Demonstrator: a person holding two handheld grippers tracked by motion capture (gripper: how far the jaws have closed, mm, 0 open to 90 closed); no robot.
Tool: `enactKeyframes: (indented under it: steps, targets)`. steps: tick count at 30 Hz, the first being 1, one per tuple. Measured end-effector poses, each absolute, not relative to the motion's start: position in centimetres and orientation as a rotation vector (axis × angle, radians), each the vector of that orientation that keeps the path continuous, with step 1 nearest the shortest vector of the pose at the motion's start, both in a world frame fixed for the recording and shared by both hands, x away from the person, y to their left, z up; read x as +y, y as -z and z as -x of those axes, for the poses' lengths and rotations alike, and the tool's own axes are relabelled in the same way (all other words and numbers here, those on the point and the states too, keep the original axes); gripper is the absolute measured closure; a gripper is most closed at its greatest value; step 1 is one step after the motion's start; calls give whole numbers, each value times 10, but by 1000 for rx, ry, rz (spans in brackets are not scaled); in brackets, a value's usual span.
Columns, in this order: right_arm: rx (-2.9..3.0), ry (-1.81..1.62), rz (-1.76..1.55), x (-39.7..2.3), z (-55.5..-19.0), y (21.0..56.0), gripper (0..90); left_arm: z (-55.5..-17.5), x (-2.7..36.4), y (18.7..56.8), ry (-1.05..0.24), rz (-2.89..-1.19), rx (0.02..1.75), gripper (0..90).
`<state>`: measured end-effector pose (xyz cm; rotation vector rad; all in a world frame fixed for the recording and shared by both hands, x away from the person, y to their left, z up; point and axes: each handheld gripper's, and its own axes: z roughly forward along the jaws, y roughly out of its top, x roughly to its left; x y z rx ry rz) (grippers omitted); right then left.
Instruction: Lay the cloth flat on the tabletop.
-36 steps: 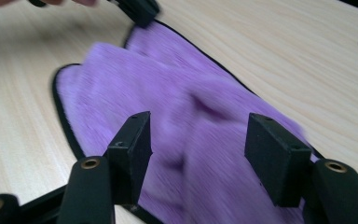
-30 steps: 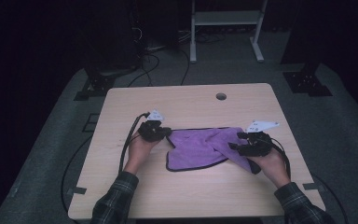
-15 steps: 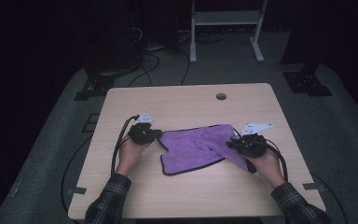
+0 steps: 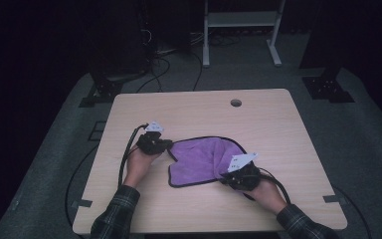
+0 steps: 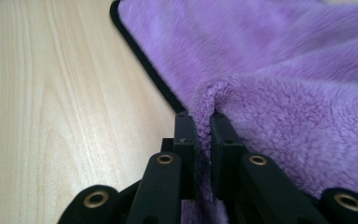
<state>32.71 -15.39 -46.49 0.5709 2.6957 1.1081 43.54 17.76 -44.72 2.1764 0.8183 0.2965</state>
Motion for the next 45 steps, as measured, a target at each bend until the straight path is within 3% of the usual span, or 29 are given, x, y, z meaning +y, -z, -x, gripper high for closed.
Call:
enactKeyframes:
  steps: [4,8,12,18,28,32,35,36,37,39,45]
  targets:
    - [2713,-1102,-584,-153,-330,469,809,-436,176,449,-288,-2180,820,824]
    - [2709,-1115,-552,-155,-326,461,606,-436,176,450,-287,-2189,817,822]
    - [2553,-1220,-603,-182,-326,434,511,-437,177,452,-278,-2183,826,822]
    - [2444,-1256,-778,-225,-338,427,480,-438,177,451,-274,-2183,822,822]
    - [2571,-1234,-990,-263,-367,460,364,-439,179,452,-263,-2178,827,822]
    - [2589,-1270,-984,-265,-368,463,387,-440,179,452,-262,-2179,826,822]
    - [2610,-1284,-974,-264,-370,465,503,-439,179,452,-263,-2178,826,823]
    - [2624,-1278,-967,-262,-371,467,668,-439,179,452,-264,-2178,825,824]
    - [2624,-1278,-967,-262,-371,467,668,-439,179,452,-265,-2176,826,824]
    - [2624,-1265,-956,-261,-371,466,757,-439,179,451,-266,-2176,824,826]
    - [2553,-1287,-930,-267,-369,452,823,-439,180,447,-291,-2152,820,834]
